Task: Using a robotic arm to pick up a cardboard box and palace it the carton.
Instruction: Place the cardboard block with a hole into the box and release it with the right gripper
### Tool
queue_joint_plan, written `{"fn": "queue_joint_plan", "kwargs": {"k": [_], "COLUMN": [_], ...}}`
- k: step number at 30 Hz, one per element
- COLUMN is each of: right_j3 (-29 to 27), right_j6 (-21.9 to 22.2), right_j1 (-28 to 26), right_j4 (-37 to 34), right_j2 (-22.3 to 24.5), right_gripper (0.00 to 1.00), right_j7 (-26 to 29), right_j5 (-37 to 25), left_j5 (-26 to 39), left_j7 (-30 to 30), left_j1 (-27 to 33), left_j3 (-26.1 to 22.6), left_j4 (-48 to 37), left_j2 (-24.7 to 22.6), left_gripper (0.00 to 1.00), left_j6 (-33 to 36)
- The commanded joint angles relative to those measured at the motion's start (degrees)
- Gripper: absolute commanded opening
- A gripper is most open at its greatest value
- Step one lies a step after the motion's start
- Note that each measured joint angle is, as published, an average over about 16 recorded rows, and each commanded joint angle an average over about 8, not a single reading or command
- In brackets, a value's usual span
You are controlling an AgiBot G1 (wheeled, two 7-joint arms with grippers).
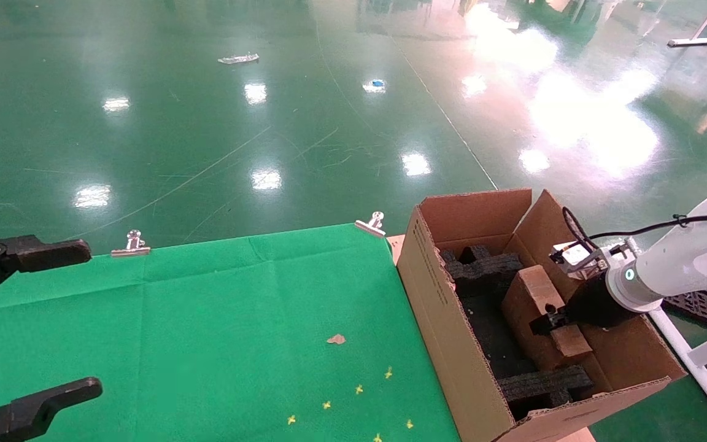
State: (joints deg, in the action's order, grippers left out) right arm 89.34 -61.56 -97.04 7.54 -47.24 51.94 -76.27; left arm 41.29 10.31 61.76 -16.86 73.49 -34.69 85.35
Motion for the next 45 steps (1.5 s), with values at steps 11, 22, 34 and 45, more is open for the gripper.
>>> {"fn": "queue_joint_plan", "kwargs": {"k": [11, 22, 34, 45], "right_j3": [-0.1, -0.3, -3.2, -8.0], "right_j6": [-1.2, -2.6, -5.0, -7.8], "right_j1": [-2.1, -6.9, -22.7, -27.3], "right_j4": [-3.3, -4.1, 1.7, 11.6], "right_j2": [-1.3, -1.4, 3.1, 9.9], "right_gripper": [1.0, 1.0, 1.0, 1.0], "right_j7": [-2.4, -4.7, -13.7, -21.9], "right_j5": [0.0, 0.0, 3.1, 9.2], "left_j5": [0.0, -0.1, -0.1, -0.1], "left_j7": [0.0, 0.0, -0.1, -0.1], "left_j1": [0.0, 0.0, 0.0, 0.0], "left_j3": [0.0, -0.1, -0.1, -0.1], "left_j4": [0.0, 0.0, 0.0, 0.0], "left_j2": [0.0, 0.0, 0.0, 0.1], "left_gripper": [1.0, 1.0, 1.0, 1.0], "left_j6": [0.0, 0.0, 0.0, -0.1]}}
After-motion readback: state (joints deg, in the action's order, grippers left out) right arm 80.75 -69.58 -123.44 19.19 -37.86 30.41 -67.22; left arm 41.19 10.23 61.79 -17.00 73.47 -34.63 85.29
